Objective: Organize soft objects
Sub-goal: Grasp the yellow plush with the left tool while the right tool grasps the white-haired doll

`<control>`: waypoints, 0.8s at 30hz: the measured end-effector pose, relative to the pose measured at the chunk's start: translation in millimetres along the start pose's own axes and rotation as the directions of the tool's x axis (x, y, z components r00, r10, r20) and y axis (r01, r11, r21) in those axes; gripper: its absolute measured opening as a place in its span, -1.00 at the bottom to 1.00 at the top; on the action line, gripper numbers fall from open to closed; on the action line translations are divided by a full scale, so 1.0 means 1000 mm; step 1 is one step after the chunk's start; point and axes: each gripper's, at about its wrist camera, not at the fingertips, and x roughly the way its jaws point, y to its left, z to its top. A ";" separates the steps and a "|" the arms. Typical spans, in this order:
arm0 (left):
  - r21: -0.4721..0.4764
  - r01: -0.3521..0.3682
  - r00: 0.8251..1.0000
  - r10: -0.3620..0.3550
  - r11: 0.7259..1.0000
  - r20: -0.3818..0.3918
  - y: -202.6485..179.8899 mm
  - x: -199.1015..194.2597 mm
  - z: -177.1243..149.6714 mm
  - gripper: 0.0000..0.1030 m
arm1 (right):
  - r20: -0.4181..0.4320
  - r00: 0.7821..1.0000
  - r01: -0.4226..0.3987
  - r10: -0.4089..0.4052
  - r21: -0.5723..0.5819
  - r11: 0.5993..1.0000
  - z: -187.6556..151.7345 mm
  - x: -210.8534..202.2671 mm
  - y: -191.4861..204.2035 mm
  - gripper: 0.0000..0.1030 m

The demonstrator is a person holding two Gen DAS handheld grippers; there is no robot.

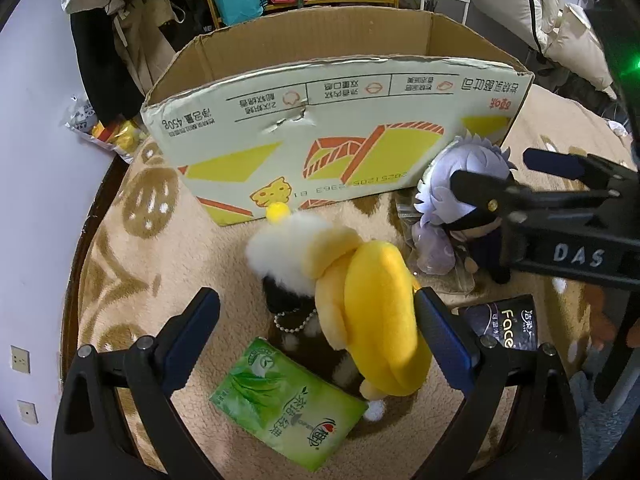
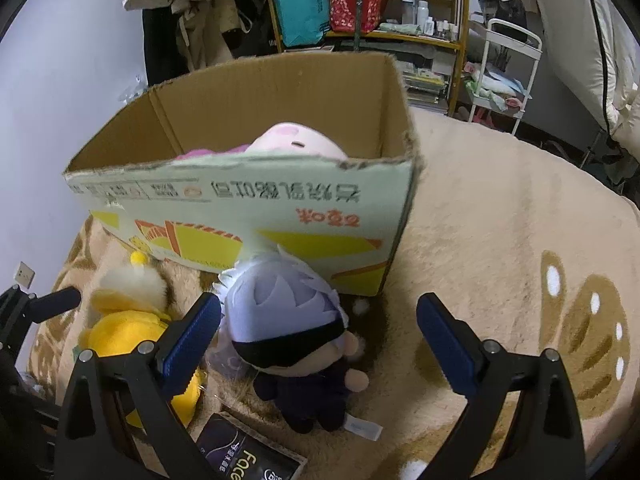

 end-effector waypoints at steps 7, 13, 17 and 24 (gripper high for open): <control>-0.005 0.014 1.000 -0.014 1.000 -0.002 0.002 0.003 0.000 0.87 | -0.014 1.000 -0.007 0.006 -0.020 1.000 -0.002 0.008 0.009 0.99; -0.002 0.019 1.000 -0.019 1.000 -0.001 0.002 0.003 0.000 0.85 | -0.019 1.000 -0.004 0.004 -0.020 1.000 -0.002 0.011 0.009 0.99; -0.008 0.034 0.999 -0.034 0.999 -0.017 0.002 0.004 0.001 0.80 | -0.013 1.000 0.006 -0.006 -0.028 1.000 -0.002 0.012 0.010 0.99; 0.026 0.052 0.999 -0.051 0.998 -0.015 -0.006 0.000 0.000 0.55 | 0.012 1.000 0.009 -0.009 -0.047 0.999 0.001 0.011 0.011 0.99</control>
